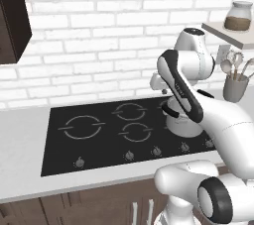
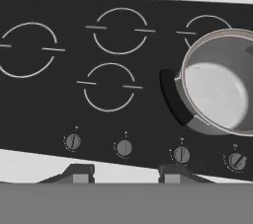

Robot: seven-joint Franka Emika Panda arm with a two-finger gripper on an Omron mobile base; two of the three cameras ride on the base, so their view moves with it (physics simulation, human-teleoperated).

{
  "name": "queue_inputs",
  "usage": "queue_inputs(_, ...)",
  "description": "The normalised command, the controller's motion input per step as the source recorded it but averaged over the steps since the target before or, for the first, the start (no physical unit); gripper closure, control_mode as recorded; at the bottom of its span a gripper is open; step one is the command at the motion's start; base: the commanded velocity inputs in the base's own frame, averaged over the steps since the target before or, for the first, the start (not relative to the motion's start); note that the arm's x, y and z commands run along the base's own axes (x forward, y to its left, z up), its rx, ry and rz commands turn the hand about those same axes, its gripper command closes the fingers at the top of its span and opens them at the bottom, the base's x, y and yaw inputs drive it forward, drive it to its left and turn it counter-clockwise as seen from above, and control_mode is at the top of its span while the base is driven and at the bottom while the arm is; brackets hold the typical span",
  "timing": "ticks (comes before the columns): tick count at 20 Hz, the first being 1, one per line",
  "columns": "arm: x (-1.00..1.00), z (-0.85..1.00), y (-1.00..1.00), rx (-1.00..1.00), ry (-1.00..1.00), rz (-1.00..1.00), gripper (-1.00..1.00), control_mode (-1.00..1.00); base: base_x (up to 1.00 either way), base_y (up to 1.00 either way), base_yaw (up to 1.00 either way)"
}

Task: Put the eggplant and sweet potato in the pot. Retrieve the spatula and lightly stir the vegetables in the pot.

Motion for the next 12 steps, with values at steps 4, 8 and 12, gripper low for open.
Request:
queue_inputs(4, 0.0, 0.0, 0.06, -0.04, 0.0, 0.0, -1.0, -1.0, 0.0, 0.0, 0.0)
queue_inputs(8, -0.07, -0.05, 0.07, -0.05, 0.0, 0.0, -1.0, -1.0, 0.0, 0.0, 0.0)
queue_inputs(12, -0.09, -0.2, 0.0, 0.0, 0.0, 0.0, -1.0, -1.0, 0.0, 0.0, 0.0)
